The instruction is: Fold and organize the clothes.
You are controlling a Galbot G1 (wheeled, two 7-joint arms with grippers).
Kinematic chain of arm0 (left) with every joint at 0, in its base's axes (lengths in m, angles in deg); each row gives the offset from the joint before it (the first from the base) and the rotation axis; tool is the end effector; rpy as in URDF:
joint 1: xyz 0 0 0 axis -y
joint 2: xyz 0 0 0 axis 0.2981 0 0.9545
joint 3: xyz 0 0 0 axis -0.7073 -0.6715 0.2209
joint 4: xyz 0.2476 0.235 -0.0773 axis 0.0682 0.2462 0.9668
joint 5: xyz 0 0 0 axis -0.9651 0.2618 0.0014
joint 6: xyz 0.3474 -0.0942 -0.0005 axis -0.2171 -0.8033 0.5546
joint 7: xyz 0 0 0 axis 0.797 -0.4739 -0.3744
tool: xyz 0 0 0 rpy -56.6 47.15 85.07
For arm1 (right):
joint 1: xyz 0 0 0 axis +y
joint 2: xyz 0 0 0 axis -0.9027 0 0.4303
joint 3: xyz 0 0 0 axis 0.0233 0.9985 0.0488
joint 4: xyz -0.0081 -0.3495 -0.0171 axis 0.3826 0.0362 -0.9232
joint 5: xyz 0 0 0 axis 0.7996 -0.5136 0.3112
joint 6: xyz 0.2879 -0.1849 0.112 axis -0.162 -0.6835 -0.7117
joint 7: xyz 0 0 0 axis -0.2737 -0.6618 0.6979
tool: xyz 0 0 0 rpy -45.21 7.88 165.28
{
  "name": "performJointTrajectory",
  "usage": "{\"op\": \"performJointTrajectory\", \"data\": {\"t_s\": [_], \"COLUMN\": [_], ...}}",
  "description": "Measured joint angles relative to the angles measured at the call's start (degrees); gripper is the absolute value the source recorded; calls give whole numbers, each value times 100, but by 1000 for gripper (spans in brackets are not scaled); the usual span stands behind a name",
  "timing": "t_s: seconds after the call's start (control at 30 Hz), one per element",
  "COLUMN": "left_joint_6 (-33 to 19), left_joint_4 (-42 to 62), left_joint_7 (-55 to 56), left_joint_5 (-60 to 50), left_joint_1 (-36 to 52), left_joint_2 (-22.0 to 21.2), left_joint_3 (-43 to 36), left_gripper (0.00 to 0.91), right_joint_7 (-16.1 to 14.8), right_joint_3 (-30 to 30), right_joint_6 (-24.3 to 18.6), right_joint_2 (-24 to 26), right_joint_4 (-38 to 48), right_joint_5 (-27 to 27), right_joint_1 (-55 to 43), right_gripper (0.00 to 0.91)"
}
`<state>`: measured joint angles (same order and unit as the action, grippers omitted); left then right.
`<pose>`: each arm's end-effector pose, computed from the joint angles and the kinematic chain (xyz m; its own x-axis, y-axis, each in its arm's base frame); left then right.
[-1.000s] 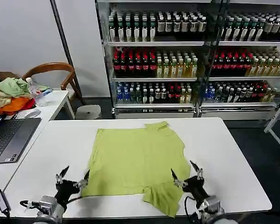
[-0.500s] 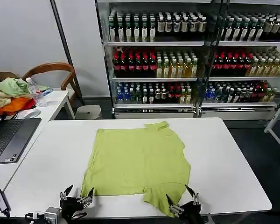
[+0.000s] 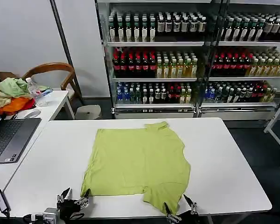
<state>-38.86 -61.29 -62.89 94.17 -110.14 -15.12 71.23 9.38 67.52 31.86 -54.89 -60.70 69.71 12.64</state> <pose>0.1565 0.0784 -0.3039 -0.8383 -0.0020 0.5452 0.0569 0.9942 0.0911 0.1095 0.0025 -0.3260 -0.8487 -0.2719 0.4537 -0.3309 0.9421 -0.0545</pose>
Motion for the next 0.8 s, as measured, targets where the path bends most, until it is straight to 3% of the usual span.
{"op": "performJointTrajectory", "data": {"t_s": [0.33,0.8], "left_joint_6": [21,-5], "left_joint_4": [7,-101], "left_joint_7": [-117,-313], "left_joint_5": [-7,-8], "left_joint_1": [6,-68], "left_joint_2": [-43,-38], "left_joint_3": [-84,-44], "left_gripper": [20,0], "right_joint_7": [16,-189], "right_joint_3": [66,-192], "right_joint_6": [37,-90], "right_joint_2": [0,221], "right_joint_4": [12,-255], "right_joint_5": [132,208], "right_joint_1": [-46,92], "right_gripper": [0,0]}}
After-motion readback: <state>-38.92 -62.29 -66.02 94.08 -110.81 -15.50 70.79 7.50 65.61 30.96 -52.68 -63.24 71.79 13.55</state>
